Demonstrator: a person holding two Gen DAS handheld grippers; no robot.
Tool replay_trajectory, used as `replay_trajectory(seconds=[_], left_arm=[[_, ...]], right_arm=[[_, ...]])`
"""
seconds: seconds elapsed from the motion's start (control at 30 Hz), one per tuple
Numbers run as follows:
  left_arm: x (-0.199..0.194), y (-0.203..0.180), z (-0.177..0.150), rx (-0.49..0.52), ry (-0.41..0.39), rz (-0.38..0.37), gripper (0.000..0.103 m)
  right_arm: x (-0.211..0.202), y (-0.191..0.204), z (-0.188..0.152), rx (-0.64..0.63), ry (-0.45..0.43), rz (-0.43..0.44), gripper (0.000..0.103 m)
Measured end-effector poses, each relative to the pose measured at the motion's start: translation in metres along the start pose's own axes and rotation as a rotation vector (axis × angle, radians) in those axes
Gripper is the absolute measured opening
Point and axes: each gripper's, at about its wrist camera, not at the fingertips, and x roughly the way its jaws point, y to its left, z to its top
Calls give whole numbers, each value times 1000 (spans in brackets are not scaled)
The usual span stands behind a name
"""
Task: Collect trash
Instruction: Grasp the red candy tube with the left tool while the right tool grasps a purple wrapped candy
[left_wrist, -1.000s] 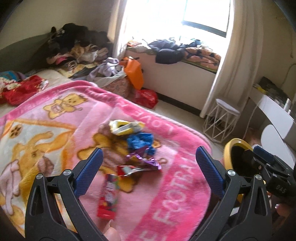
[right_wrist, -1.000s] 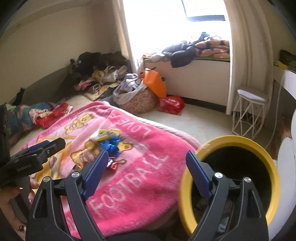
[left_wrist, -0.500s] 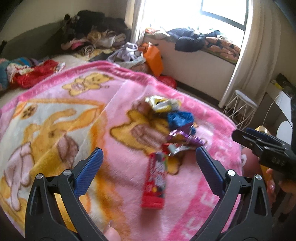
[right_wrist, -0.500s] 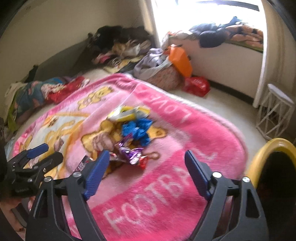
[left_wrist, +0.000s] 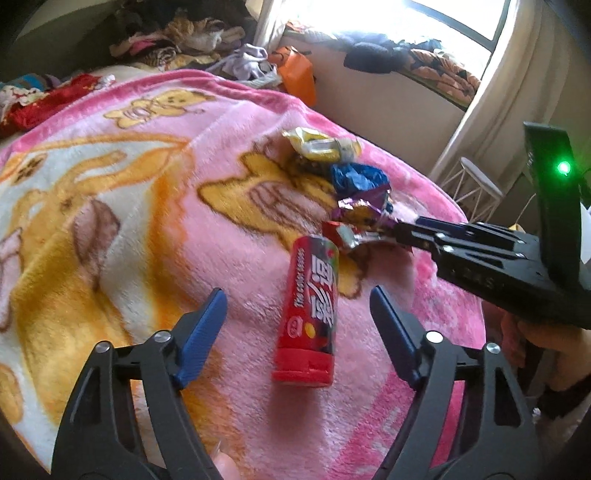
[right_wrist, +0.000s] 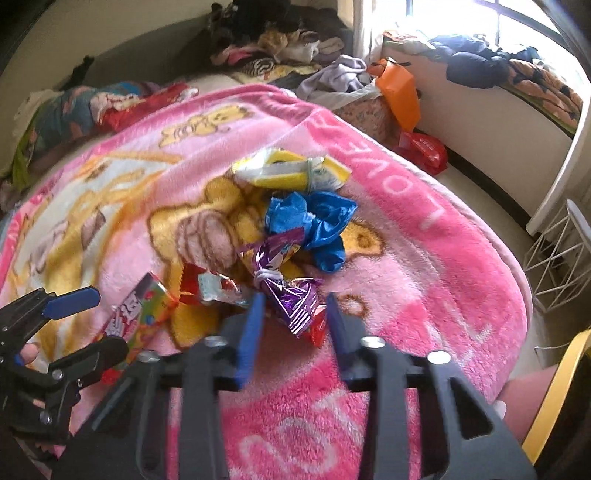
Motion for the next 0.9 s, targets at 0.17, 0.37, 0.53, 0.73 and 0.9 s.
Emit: replay_trajectory(seconds=[0.17,0.37,0.53,0.73,0.9], left_arm=[[8,-6,-6,19,31,-8,46],[12,-14,-11,40,48,-17,26],[3,-19,-8,54,22,-44,26],[-13,-26,3,57,-27,-72,26],[-26,-38,12,68,-63,-95,26]], right_arm=[[-3,-1,-8,24,-9,25,18],[-26,-9,-12,78,-53,63,17],[-47,-10,-21,92,-86,77,15],[-67,-14,-33,121,-115,85,14],[-84,-21,-42,156,-146,81,13]])
